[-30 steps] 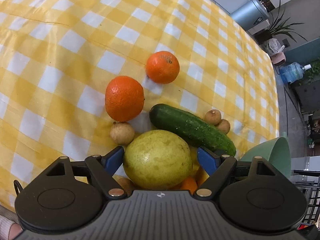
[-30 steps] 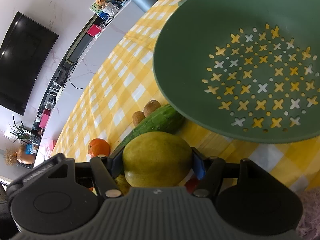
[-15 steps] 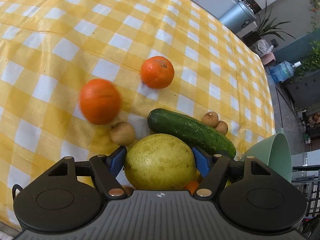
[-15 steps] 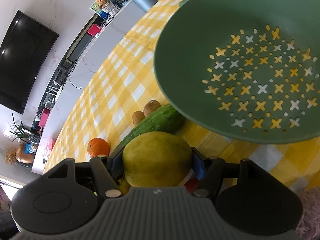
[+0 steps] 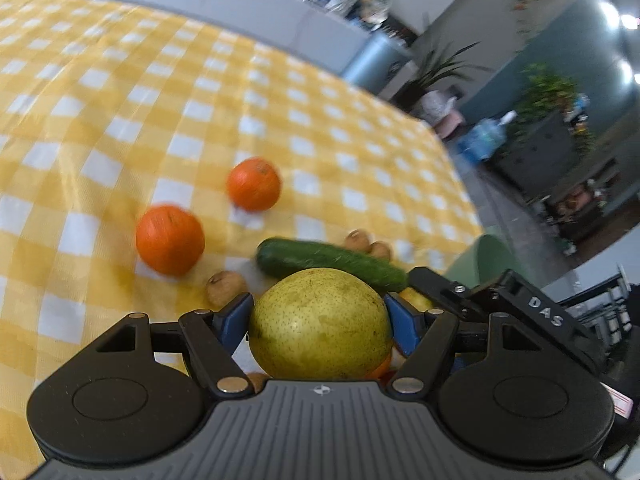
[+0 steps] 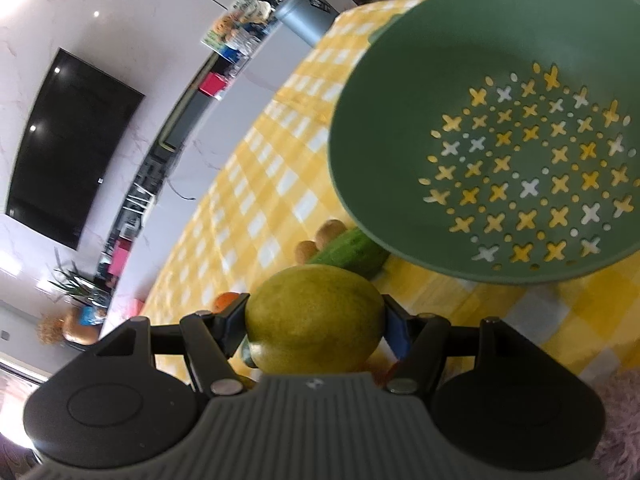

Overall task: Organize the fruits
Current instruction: 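Close the left tool on the large green pear and lift it, then carry the green pear over the green bowl and open the left tool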

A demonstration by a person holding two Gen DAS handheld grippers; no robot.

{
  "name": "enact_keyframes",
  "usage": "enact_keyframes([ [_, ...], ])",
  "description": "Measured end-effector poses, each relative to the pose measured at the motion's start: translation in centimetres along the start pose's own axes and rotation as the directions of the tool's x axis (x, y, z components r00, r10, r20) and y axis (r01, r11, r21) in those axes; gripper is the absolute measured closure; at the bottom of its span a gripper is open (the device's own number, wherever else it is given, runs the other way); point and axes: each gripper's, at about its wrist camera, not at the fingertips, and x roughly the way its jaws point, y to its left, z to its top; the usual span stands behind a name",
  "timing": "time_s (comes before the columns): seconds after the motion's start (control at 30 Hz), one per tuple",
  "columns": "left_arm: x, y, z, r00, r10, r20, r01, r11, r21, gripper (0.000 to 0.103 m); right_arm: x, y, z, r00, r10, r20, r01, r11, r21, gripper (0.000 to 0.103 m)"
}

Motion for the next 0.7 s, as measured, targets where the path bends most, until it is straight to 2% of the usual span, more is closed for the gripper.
enact_keyframes([
  [0.17,-1.4,-0.1,0.3,0.996,-0.067,0.051,0.067,0.998,0.002,0.021,-0.4,0.1,0.0,0.997,0.082,0.001,-0.082,0.996,0.018,0.038],
  [0.3,-2.6,0.0,0.5,0.987,-0.120,0.109,0.119,0.993,0.016,0.021,-1.3,0.5,0.0,0.989,0.143,0.041,-0.143,0.990,0.012,0.038],
  [0.4,-3.6,-0.9,0.8,0.979,-0.140,0.148,0.134,0.990,0.052,0.021,-2.9,0.4,0.2,0.970,0.234,0.061,-0.236,0.971,0.037,0.038],
  [0.47,-4.1,-1.8,1.1,0.975,-0.155,0.158,0.145,0.987,0.072,0.021,-5.1,-0.2,0.7,0.948,0.309,0.074,-0.315,0.946,0.080,0.038],
  [0.53,-4.3,-3.0,1.6,0.969,-0.189,0.158,0.173,0.979,0.108,0.021,-8.0,-0.8,1.4,0.922,0.360,0.141,-0.371,0.927,0.061,0.038],
  [0.6,-4.1,-4.7,2.2,0.963,-0.232,0.133,0.213,0.966,0.148,0.021,-10.7,-1.3,2.2,0.913,0.338,0.229,-0.349,0.937,0.010,0.038],
  [0.7,-2.9,-8.0,2.8,0.952,-0.298,0.065,0.278,0.936,0.214,0.021,-13.5,-2.1,3.0,0.900,0.251,0.355,-0.255,0.966,-0.036,0.038],
])
